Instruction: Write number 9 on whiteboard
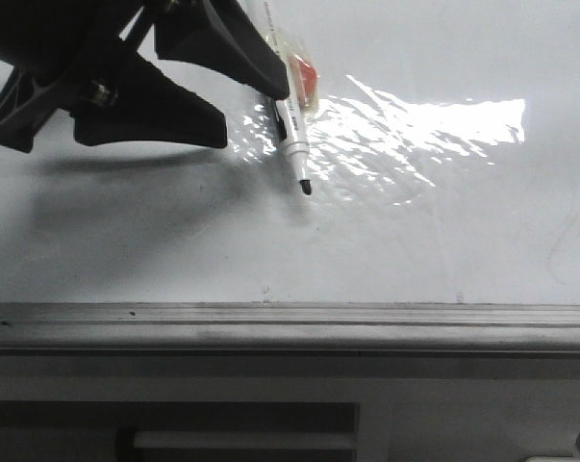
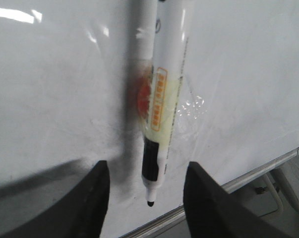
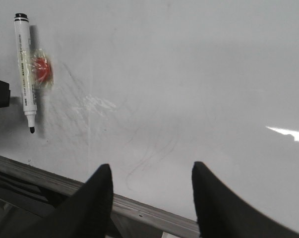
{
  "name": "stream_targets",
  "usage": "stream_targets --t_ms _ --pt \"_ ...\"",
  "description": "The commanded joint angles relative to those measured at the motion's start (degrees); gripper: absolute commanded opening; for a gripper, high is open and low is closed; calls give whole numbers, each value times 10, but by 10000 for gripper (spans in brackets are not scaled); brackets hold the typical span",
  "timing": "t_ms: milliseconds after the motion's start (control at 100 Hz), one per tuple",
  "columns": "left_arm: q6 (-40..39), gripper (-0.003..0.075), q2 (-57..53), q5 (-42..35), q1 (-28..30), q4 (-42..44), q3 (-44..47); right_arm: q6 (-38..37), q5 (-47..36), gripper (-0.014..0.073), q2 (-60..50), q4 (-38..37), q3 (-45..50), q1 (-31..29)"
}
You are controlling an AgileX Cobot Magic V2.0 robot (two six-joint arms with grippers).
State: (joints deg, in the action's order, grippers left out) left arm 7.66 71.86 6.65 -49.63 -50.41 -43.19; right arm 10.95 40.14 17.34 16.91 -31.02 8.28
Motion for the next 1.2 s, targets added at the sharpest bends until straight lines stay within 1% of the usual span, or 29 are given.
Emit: stream_targets --t_ms 0,80,310,570,610,660,680,710,750,760,770,780,790,800,810,850,940,1060,1100,1190 --pt "-4 315 -2 -28 -4 -18 -20 3 -44 316 11 10 -19 1" --pt "-4 315 5 -28 -4 -32 -23 3 -42 316 11 10 -19 1" --pt "-3 315 27 -24 -4 -31 -56 3 -35 316 11 10 -19 1" --pt "-3 312 67 -29 -1 -29 -56 3 -34 316 11 10 -19 1" --pt "-3 302 70 -29 -1 -30 -56 3 -34 316 11 10 -19 1" --pt "-3 260 71 -29 -1 -30 -56 3 -33 316 11 10 -19 1" --pt "-3 219 71 -29 -1 -30 -56 3 -33 316 11 10 -19 1" --pt "-3 181 71 -28 -1 -30 -56 3 -33 316 11 10 -19 1" --pt "-3 78 69 -21 -1 -26 -56 3 -33 316 11 10 -19 1" --pt "-1 78 68 -21 -1 -26 -56 3 -33 316 11 10 -19 1" --pt "2 29 67 -17 -1 -24 -56 3 -33 316 11 10 -19 1" --pt "4 29 67 -16 -1 -23 -56 3 -33 316 11 10 -19 1" --pt "7 13 67 -15 -1 -22 -56 3 -33 316 11 10 -19 1" --pt "13 -22 66 -12 -1 -20 -56 3 -33 316 11 10 -19 1" --pt "21 -18 64 -11 -1 -18 -56 3 -33 316 11 11 -19 1" --pt "40 -20 60 1 -1 -10 -56 3 -33 316 11 11 -19 1" --pt "95 -20 46 57 -1 16 -56 3 -30 316 11 18 -19 8" --pt "146 -20 20 166 -1 66 -56 18 -19 316 11 59 -19 29" --pt "154 -20 10 216 -1 93 -56 30 -11 316 11 75 -19 38" --pt "170 -20 -6 283 -1 134 -47 65 9 316 12 108 -19 51"
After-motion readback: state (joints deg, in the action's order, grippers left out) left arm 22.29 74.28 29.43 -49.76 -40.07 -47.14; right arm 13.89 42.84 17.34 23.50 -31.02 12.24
